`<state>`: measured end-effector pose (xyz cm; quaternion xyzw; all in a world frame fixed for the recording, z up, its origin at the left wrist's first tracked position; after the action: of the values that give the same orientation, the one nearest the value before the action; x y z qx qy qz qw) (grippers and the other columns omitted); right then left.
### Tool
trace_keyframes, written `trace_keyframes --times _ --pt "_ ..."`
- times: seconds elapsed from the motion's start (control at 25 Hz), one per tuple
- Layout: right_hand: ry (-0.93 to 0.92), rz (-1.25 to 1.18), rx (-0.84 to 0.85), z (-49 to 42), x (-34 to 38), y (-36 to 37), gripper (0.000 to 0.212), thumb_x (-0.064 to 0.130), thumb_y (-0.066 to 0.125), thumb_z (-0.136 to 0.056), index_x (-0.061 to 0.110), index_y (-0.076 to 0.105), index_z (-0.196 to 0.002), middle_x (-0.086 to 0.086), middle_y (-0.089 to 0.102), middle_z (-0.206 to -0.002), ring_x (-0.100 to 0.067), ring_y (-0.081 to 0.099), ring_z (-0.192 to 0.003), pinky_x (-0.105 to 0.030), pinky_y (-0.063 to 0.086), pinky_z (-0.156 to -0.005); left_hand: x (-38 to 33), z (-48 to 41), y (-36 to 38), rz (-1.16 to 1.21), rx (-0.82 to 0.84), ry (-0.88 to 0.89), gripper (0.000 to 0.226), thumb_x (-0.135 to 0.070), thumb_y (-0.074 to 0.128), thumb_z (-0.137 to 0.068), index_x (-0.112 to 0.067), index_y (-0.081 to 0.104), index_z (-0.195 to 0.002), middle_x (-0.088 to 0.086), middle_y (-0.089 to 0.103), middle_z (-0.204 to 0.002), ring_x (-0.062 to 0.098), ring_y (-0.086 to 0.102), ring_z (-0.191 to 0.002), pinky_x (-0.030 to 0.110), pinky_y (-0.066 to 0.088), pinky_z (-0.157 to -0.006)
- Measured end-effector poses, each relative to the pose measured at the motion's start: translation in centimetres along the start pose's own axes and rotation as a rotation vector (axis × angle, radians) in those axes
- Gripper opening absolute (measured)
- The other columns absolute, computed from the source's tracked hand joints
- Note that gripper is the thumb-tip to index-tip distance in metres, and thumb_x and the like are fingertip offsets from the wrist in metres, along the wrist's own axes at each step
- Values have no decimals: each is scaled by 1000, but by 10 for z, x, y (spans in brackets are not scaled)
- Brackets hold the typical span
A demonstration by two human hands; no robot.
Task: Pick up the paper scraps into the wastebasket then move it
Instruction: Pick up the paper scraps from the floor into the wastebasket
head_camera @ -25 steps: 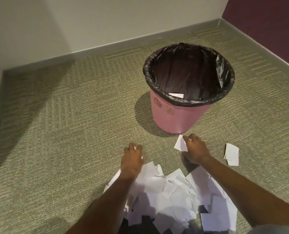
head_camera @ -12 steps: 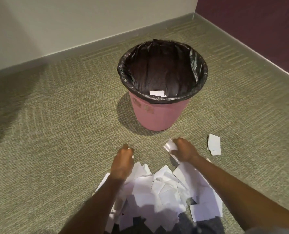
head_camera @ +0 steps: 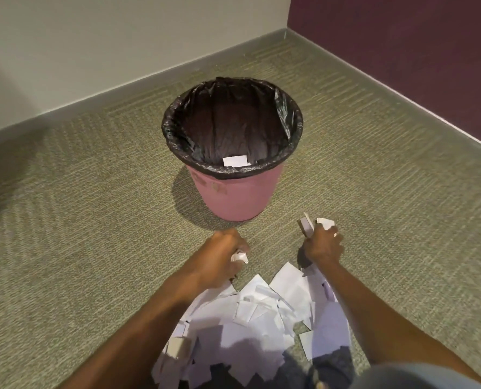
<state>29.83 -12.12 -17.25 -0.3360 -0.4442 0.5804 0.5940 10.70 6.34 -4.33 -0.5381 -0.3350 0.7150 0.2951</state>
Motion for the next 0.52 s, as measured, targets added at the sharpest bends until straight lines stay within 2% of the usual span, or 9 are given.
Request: trace_keyframes --times 0.12,0.2,0.28,0.32,0.36,0.44,0.52 --pt "-131 29 -106 4 8 -1 40 20 58 -93 14 50 -132 -21 42 -136 -42 44 -123 -53 49 -92 -11 8 -27 3 -29 20 29 -11 70 -85 -20 70 -113 -13 48 -93 4 46 -80 8 33 -63" --pt "-225 -11 -173 6 9 -10 30 14 57 -93 6 55 -122 -23 51 -126 -41 54 -110 -47 53 -79 -20 9 -46 43 -51 21 28 -11 72 -84 -20 71 -110 -11 53 -93 4 49 -79 8 37 -63" --pt "-286 -98 -232 9 5 -26 17 8 61 -91 -1 60 -105 -23 60 -107 -34 60 -86 -38 48 -63 -30 9 -69 171 -93 5 25 -8 74 -82 -18 71 -104 -7 59 -97 5 56 -84 15 50 -72" --pt "-281 -164 -257 12 2 -37 11 4 64 -88 -2 61 -97 -22 62 -99 -30 57 -77 -35 42 -59 -34 8 -83 245 -128 -9 25 -6 75 -80 -18 71 -102 -6 61 -101 8 59 -89 21 56 -75" --pt "-268 -247 -282 15 1 -51 7 -1 64 -85 -2 62 -92 -21 63 -93 -28 55 -72 -32 38 -57 -37 5 -98 309 -176 -23 27 -5 76 -79 -18 71 -102 -4 62 -104 11 62 -91 24 58 -73" --pt "-291 -419 -348 27 10 -85 13 -8 61 -83 0 63 -92 -17 64 -87 -30 58 -72 -30 38 -55 -38 -1 -136 384 -322 -18 27 -6 77 -77 -20 73 -99 -4 64 -103 8 64 -87 20 56 -64" --pt "-385 -543 -448 46 33 -132 19 -4 64 -85 2 63 -104 -15 64 -93 -29 59 -73 -26 40 -50 -38 -9 -173 441 -466 17 25 -13 80 -75 -27 74 -94 -8 68 -98 -4 63 -80 13 53 -62"
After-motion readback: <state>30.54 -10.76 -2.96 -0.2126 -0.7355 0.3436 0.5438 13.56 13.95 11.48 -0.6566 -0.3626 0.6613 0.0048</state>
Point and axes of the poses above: each hand's wrist, its own z-axis away from the middle knuckle, its own y-axis out of the palm, x = y × z, the point moved 6 cm from there along -z, towards the middle knuckle
